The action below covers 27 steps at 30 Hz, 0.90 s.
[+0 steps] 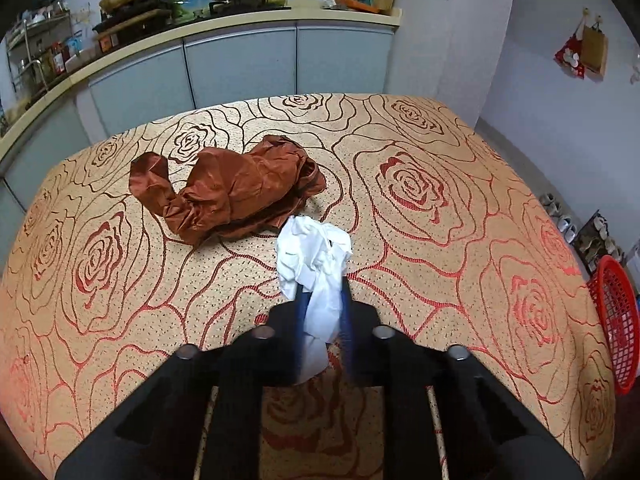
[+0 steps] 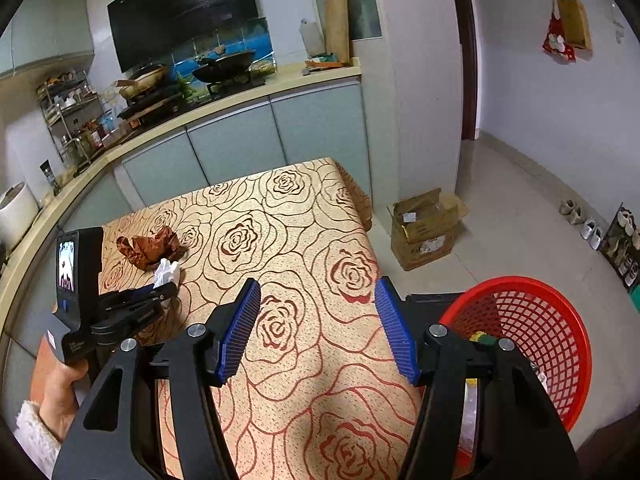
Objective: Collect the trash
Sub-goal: 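Grasp the white tissue with the left tool while the right tool grasps the brown paper bag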
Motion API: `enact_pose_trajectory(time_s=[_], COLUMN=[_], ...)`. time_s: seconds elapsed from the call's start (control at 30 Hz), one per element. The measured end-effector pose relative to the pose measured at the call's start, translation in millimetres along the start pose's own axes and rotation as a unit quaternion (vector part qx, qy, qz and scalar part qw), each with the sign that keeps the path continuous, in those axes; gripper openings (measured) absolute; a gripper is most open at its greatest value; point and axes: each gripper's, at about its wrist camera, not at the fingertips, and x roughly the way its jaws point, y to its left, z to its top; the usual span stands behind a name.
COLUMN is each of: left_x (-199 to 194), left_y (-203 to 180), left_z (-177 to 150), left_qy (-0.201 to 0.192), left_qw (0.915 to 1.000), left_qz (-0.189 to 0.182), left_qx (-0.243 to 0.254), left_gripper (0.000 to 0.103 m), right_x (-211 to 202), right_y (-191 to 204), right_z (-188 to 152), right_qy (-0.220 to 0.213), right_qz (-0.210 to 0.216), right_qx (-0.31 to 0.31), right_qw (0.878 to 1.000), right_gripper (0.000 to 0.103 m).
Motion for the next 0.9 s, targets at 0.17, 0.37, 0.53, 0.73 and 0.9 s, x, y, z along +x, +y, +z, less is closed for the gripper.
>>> enact_pose_trajectory(time_s=[0.17,0.37,0.53,0.73,0.9], left_x=[-24.0,-66.5,-105.1,-135.8,-145.6], left_y=[12.9,40.9,72.4,105.7,124.9], left_z=[-7.0,-20.7,-33.5,-40.8,-43.4], left_qy=[-0.025,-0.063,-0.097,-0.123,-0.134], left_qw=[0.9996,0.9971,0.9915,0.9844,0.9798], left_qz=[0.002,0.032,0.070,0.098,0.114], left_qx=[-0.008,-0.029,-0.051,-0.080,-0.094], left_gripper=[0.008,0.008,0.008,0.008,0.008], right_x=[8.6,25.5,42.9,82.4,115.4], right_y=[23.6,68.1,109.4,152.0,178.7], right_z=[2.6,3.9,5.8,18.8,27.4], right_qy=[0.002,0.006,-0.004,0.013,0.035], right_qz=[0.017,0.049,0.066,0.090,0.107], right_qx=[-0.014,-0.041,-0.054,-0.073,-0.068], right_qw=[1.000,0.998,0.996,0.993,0.991], right_gripper=[0.058,0.058,0.081,0.081,0.091])
